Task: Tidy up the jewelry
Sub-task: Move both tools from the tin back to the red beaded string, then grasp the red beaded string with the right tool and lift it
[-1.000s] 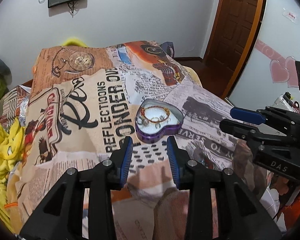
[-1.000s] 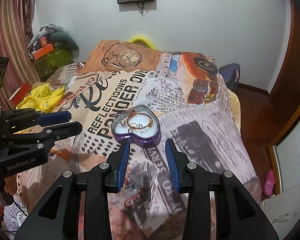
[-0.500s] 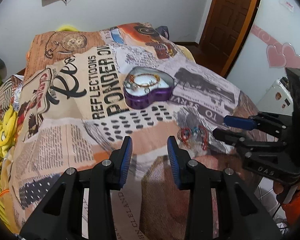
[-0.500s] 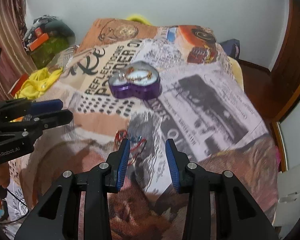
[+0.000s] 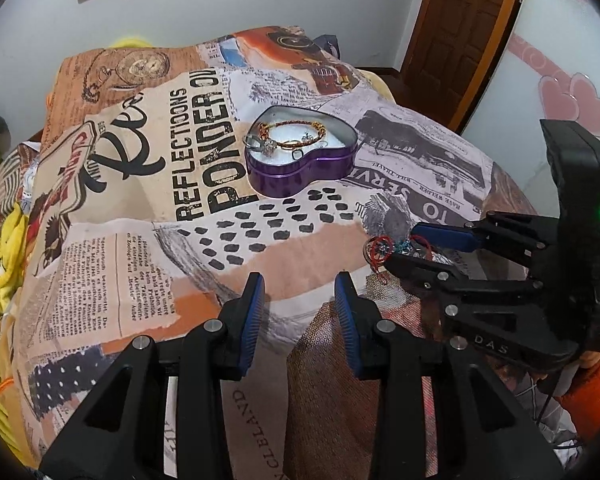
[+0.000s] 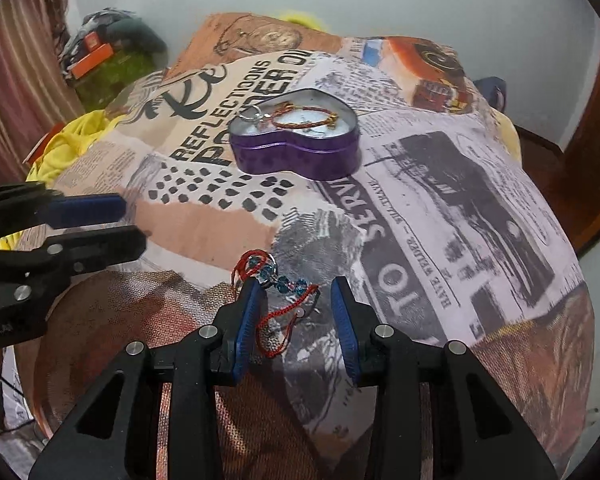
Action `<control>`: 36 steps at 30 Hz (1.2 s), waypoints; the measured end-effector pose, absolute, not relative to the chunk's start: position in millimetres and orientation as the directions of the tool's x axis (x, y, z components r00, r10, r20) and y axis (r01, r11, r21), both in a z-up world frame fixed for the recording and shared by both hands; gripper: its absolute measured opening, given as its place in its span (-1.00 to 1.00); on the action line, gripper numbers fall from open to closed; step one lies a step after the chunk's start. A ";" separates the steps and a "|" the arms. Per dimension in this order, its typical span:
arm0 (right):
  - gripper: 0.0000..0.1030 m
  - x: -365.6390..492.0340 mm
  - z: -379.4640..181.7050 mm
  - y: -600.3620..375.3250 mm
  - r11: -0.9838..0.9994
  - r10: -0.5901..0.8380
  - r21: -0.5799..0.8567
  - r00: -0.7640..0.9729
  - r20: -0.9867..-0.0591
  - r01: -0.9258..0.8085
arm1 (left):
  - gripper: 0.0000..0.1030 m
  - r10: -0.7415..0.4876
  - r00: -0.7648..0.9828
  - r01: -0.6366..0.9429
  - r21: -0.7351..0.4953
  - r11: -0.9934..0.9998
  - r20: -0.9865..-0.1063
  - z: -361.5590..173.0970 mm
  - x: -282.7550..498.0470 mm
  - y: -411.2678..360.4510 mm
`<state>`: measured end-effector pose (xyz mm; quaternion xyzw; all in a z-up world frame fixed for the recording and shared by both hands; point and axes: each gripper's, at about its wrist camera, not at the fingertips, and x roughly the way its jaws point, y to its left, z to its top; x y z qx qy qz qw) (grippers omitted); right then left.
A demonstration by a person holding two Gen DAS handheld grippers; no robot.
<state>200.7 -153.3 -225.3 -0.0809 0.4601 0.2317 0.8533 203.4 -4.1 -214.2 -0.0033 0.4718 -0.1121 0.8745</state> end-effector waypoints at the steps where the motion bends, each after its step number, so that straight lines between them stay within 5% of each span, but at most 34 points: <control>1: -0.35 200.0 -226.2 -153.3 0.877 0.326 0.078 0.470 -0.820 -0.473 | -0.31 -0.201 0.529 0.192 -0.115 0.975 -0.825 -215.1 204.2 -3.7; 3: -0.41 199.9 -227.6 -153.4 0.877 0.335 0.086 0.472 -0.816 -0.473 | -0.31 -0.204 0.526 0.192 -0.118 0.974 -0.826 -216.3 204.6 -3.6; 6: -0.87 202.0 -227.9 -154.4 0.876 0.351 0.110 0.462 -0.814 -0.470 | -0.31 -0.204 0.521 0.195 -0.117 0.974 -0.829 -217.7 204.7 -4.5; 10: -0.92 200.5 -225.6 -153.6 0.868 0.377 0.139 0.451 -0.809 -0.476 | -0.31 -0.209 0.519 0.201 -0.120 0.972 -0.829 -218.5 203.5 -6.8; 30: -0.92 186.9 -182.9 -164.7 0.875 0.376 0.091 0.548 -0.747 -0.476 | -0.31 -0.236 0.517 0.229 -0.133 0.964 -0.823 -213.0 203.2 -19.0; 32: -0.86 188.7 -189.2 -162.0 0.868 0.377 0.098 0.519 -0.767 -0.486 | -0.31 -0.240 0.515 0.226 -0.140 0.964 -0.823 -213.7 203.2 -17.3; 34: -0.47 194.4 -196.9 -158.5 0.866 0.369 0.103 0.488 -0.791 -0.489 | -0.31 -0.241 0.514 0.224 -0.142 0.964 -0.823 -214.6 202.5 -16.5; 36: -0.42 198.5 -201.9 -156.3 0.866 0.365 0.101 0.481 -0.797 -0.490 | -0.31 -0.241 0.513 0.225 -0.142 0.964 -0.824 -215.4 201.5 -15.7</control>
